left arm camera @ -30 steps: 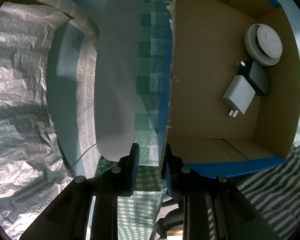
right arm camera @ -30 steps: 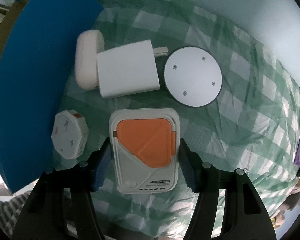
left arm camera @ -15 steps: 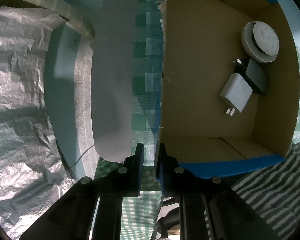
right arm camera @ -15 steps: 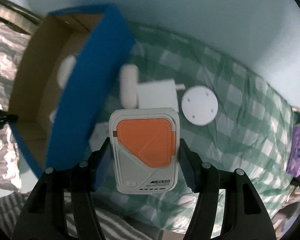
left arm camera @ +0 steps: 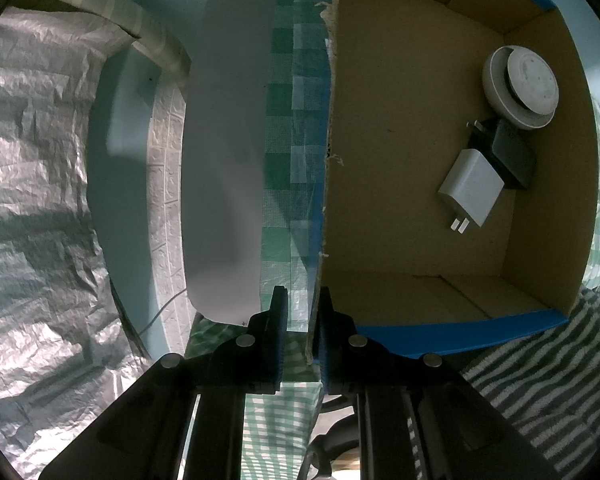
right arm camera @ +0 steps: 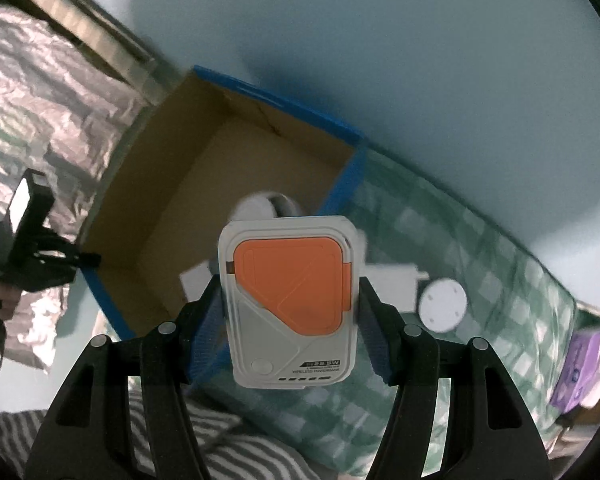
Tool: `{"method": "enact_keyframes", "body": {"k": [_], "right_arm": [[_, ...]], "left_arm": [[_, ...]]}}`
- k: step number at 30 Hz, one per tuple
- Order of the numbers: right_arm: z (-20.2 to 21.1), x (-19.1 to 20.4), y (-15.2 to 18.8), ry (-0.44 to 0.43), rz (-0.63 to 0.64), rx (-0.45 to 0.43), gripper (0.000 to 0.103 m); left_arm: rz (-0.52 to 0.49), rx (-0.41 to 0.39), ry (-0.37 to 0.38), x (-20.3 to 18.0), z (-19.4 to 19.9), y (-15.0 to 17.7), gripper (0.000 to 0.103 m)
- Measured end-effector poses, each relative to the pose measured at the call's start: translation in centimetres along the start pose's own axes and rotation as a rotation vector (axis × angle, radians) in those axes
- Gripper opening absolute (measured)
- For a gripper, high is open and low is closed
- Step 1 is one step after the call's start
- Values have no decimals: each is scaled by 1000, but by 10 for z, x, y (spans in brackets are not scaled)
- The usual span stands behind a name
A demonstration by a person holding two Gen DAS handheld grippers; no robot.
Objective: Organize rigid objects
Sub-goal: 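Carry the orange-faced power bank into the box and release it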
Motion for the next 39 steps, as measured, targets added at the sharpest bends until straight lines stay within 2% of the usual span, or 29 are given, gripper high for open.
{"method": "enact_keyframes", "body": {"k": [11,21,28,31,39], "right_arm": [[-44,46,-16,-1,107,59,63],[-79,58,-9,23,138,117,64],[-78,59,-9,-10,118,111,64],[-69,65,-12,-50,120,82,64],[-45,58,-17,-38,96,37,64]], "left_arm": [[-4,4,0,1,-2,0,13],[-5,3,1,1,-2,1,13],[-5,4,-1,1,-2,1,13],[-4,3,-3,1,-2,1,13],[-8,3,-6,1,-1,0,13]]}}
Point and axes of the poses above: each gripper's, at about its wrist camera, not at the fingertips, and z roughly against the way its jaws point, x to its left, y to its underside, the point moved 5 cm from there along -z, roughly the way its jaws point, and after that the axes turned 5 degrees about x, right-handed, at the moved point
